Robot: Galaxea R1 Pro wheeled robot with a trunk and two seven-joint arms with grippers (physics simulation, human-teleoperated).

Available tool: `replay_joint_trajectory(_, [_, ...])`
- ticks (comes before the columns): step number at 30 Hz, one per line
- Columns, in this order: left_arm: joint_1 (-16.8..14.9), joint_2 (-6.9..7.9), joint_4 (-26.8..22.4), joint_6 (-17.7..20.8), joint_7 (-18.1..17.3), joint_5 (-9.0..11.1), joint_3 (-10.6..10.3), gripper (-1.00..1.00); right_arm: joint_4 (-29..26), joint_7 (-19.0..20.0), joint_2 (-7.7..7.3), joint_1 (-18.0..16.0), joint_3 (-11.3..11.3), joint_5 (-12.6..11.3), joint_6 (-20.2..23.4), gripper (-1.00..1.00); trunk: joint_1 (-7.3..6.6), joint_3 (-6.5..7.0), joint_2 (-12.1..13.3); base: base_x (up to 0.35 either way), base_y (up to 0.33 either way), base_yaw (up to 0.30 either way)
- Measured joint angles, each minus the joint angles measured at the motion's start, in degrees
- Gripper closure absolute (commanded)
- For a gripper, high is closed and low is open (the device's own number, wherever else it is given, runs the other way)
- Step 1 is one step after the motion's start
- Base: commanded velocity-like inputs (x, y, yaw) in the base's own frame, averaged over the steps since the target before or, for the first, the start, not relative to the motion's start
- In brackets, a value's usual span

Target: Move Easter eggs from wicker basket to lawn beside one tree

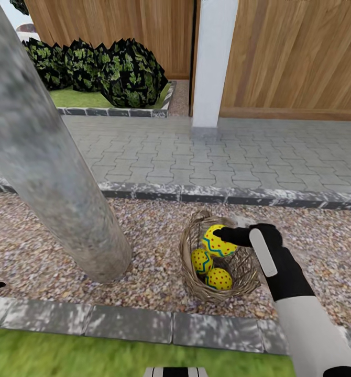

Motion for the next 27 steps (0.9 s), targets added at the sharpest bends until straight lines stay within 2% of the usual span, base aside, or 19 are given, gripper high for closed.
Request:
replay_joint_trajectory(4, [0.0,0.16,-0.06,0.0,0.0,0.0,0.04,-1.0,-4.24,0.0,-1.0,2.15,-0.05,-3.02,-0.05,1.0,-0.88,0.72,1.6,0.0,0.0,0.0])
replay_joint_trajectory(6, [0.0,0.24,-0.08,0.0,0.06,0.0,0.02,-1.0,-6.48,0.0,-1.43,2.78,-0.14,-3.56,-0.09,1.0,-1.32,1.08,2.41,0.0,0.0,0.0])
replay_joint_trajectory(10, [0.0,0.26,-0.09,0.0,0.08,0.0,-0.02,-1.0,-9.55,-0.02,-1.85,3.76,-2.21,-4.56,-0.12,1.0,-2.2,1.8,4.01,0.0,0.0,0.0])
replay_joint_trajectory(11, [0.0,0.26,-0.09,0.0,0.06,-0.02,-0.04,-1.0,-9.8,-0.03,-2.01,4.04,-2.36,-5.48,-0.13,1.0,-2.2,1.8,4.03,0.0,0.0,0.0])
replay_joint_trajectory(13, [0.01,0.26,-0.09,-0.01,0.07,-0.02,-0.03,-1.0,-9.97,-0.03,-3.55,4.6,-2.48,-9.42,-0.11,1.0,-2.2,1.8,4.03,0.0,0.0,0.0])
replay_joint_trajectory(15, [0.01,0.27,-0.09,-0.05,0.07,-0.01,-0.01,-1.0,-10.0,0.0,-7.09,5.57,-2.49,-17.99,-0.1,1.0,-2.2,1.8,4.03,0.0,0.0,0.0])
replay_joint_trajectory(17, [0.01,0.24,-0.09,-0.08,0.06,-0.01,-0.04,-1.0,-10.01,0.02,-10.87,6.57,-2.36,-28.3,-0.1,1.0,-2.2,1.8,4.03,0.0,0.0,0.0])
replay_joint_trajectory(18, [0.01,0.2,-0.09,-0.08,0.05,-0.01,-0.04,-1.0,-10.04,0.06,-12.9,7.41,-2.22,-34.74,-0.11,1.0,-2.2,1.8,4.03,0.0,0.0,0.0])
replay_joint_trajectory(19, [0.01,0.19,-0.09,-0.14,0.02,-0.01,-0.04,-1.0,-10.06,0.08,-13.95,7.84,-2.12,-39.56,-0.12,1.0,-2.2,1.8,4.03,0.0,0.0,0.0])
replay_joint_trajectory(20, [0.0,0.16,-0.06,-0.16,0.01,-0.06,-0.05,-1.0,-10.06,0.09,-14.31,8.09,-2.02,-41.47,-0.11,1.0,-2.2,1.8,4.03,0.0,0.0,0.0])
replay_joint_trajectory(24, [1.28,1.21,-0.56,-0.8,1.24,-1.57,-0.4,-1.0,-9.71,-0.24,-14.47,7.58,-1.61,-41.62,-0.54,1.0,-2.2,1.8,4.03,0.0,0.0,0.0])
replay_joint_trajectory(27, [2.26,0.24,-0.55,-1.03,1.22,-1.45,-0.48,-1.0,-9.69,-0.16,-14.45,7.59,-1.16,-40.62,-0.89,1.0,-2.2,1.8,4.03,0.0,0.0,0.0])
